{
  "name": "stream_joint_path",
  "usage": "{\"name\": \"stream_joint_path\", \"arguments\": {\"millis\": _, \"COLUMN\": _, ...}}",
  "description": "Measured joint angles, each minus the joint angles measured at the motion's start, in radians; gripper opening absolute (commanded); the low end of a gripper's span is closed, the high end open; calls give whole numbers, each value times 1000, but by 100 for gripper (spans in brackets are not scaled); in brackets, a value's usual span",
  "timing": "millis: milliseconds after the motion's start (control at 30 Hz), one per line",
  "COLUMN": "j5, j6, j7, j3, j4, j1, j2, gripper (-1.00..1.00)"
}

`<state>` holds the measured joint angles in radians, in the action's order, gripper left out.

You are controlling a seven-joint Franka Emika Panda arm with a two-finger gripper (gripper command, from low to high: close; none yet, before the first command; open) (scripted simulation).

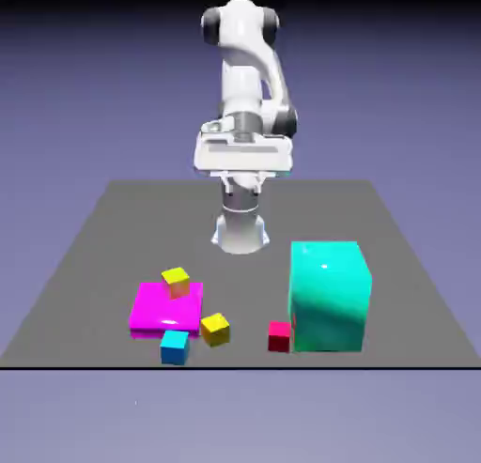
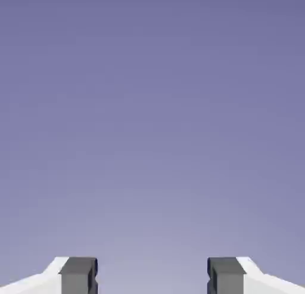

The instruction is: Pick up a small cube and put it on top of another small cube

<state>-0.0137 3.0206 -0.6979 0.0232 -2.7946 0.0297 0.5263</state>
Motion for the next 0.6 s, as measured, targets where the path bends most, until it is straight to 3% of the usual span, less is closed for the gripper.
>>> {"name": "stream_joint_path", "arguments": {"millis": 600, "j5": -205, "j6": -245, "j7": 644, "j3": 347, "j4": 229, "j1": 263, "j2": -652, "gripper": 0}}
